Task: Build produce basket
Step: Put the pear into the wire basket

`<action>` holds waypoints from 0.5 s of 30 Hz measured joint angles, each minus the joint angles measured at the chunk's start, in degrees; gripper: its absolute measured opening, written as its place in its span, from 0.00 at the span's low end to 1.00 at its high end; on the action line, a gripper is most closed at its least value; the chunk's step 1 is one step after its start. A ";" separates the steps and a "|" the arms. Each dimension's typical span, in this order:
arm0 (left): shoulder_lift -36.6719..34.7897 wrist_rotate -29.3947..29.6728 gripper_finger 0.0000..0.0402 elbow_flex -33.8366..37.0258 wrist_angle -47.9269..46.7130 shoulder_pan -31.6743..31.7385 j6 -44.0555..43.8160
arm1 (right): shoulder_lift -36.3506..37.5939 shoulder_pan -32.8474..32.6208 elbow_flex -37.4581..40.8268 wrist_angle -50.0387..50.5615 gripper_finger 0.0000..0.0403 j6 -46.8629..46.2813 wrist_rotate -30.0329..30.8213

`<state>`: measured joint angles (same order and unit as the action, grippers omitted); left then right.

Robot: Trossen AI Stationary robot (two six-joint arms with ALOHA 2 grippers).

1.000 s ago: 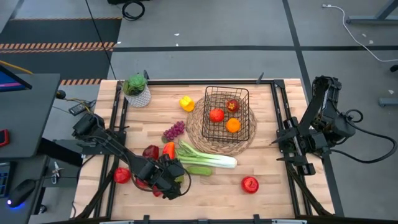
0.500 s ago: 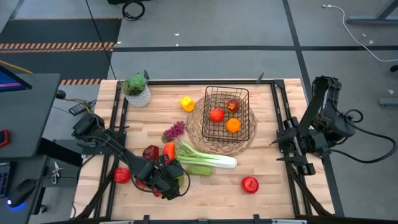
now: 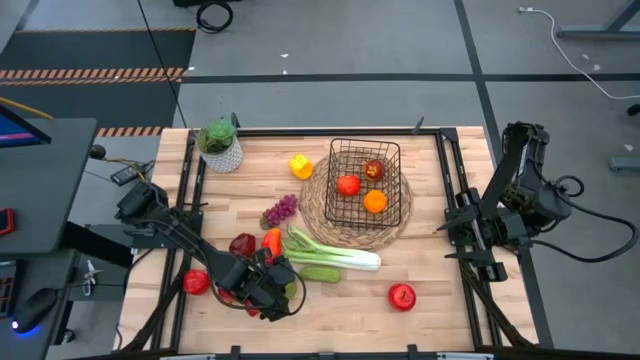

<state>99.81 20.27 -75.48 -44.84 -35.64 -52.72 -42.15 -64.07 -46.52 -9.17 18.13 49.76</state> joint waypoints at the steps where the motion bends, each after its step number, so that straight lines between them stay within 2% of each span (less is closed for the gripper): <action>1: 0.00 0.00 0.07 0.00 0.00 0.00 0.00 | 0.00 0.01 0.00 0.00 0.61 0.00 0.00; 4: 0.00 0.00 0.02 0.02 0.13 0.00 -0.02 | 0.00 0.00 0.00 0.00 0.61 0.00 0.00; 7: 0.00 0.02 0.02 0.00 0.50 -0.31 -0.23 | 0.00 0.01 0.00 0.00 0.61 0.00 0.00; 15: 0.34 0.05 0.15 0.00 0.69 -0.25 -2.46 | 0.00 0.00 0.00 0.00 0.61 0.00 0.00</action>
<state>100.15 20.33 -75.48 -44.15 -35.88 -55.17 -42.15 -64.07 -46.52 -9.17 18.13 49.76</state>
